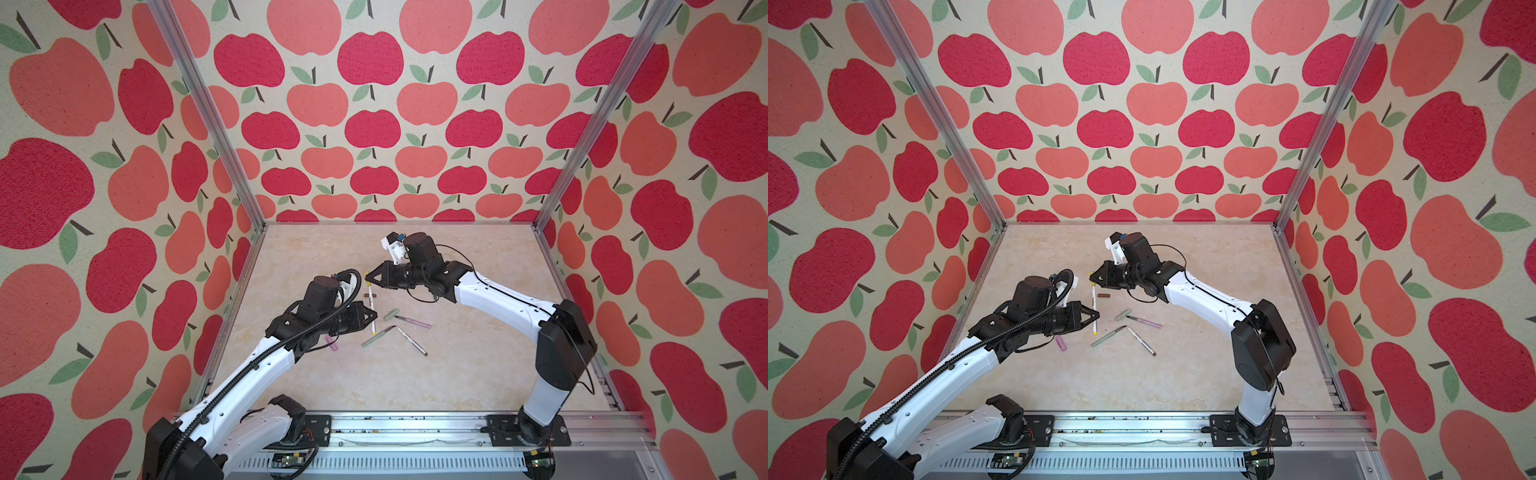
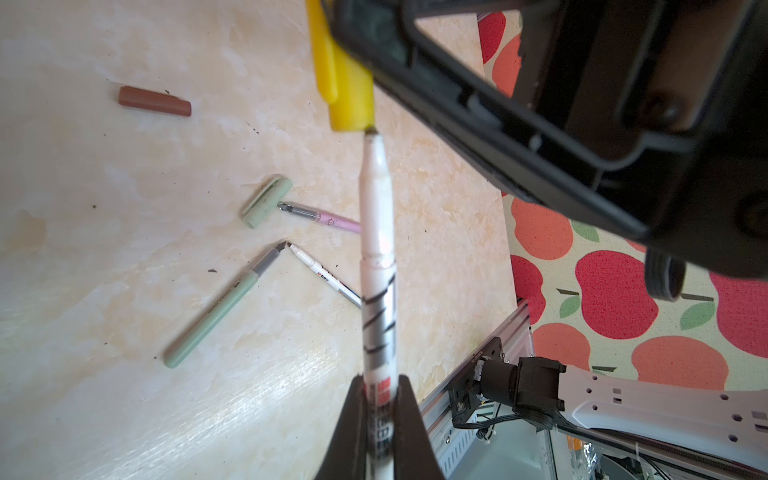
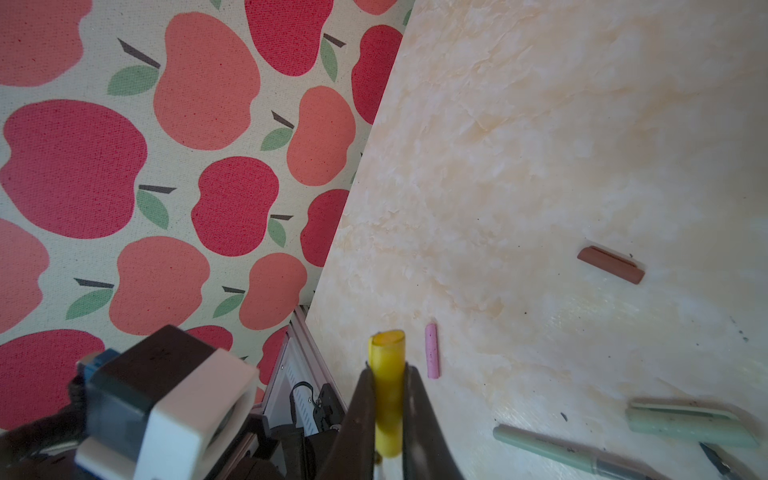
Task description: Insert the pens into the pen caps
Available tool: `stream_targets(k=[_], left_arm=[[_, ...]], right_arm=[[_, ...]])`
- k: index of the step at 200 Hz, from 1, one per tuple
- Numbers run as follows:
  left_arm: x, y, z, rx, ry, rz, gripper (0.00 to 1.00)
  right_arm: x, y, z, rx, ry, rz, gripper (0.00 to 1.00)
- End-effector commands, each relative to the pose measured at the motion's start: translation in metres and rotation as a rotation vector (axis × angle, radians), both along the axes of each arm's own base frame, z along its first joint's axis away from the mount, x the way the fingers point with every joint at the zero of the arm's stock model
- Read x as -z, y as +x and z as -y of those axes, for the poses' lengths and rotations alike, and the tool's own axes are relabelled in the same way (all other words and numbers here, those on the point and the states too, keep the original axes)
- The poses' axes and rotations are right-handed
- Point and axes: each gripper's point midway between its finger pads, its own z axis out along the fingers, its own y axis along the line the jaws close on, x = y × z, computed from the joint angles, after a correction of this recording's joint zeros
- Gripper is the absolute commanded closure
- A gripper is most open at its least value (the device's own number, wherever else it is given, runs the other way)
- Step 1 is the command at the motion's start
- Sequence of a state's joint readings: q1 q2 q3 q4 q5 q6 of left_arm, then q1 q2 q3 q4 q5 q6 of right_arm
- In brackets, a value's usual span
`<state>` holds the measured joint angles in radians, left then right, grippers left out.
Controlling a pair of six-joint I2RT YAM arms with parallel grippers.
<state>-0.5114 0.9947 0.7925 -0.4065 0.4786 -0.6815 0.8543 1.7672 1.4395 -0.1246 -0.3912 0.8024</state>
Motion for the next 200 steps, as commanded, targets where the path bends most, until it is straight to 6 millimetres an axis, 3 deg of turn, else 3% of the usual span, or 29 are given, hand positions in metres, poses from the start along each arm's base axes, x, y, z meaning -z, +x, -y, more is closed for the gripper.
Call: stream_targets(k=[1, 104, 154, 200], left_arm=[[-0.014, 0.004, 0.002, 0.009, -0.021, 0.062, 1.00], [-0.014, 0.003, 0.004, 0.013, -0.024, 0.059, 1.00], [-0.013, 0.003, 0.004, 0.012, -0.023, 0.058, 1.00], [-0.015, 0.003, 0.003, 0.010, -0.025, 0.061, 1.00]], right_arm=[[-0.020, 0.004, 0.000, 0.005, 0.031, 0.017, 0.95], [-0.022, 0.010, 0.000, 0.014, 0.039, 0.020, 0.95], [-0.028, 0.003, -0.005, -0.014, 0.051, 0.024, 0.95], [-0.015, 0.005, 0.002, 0.008, -0.007, 0.045, 0.95]])
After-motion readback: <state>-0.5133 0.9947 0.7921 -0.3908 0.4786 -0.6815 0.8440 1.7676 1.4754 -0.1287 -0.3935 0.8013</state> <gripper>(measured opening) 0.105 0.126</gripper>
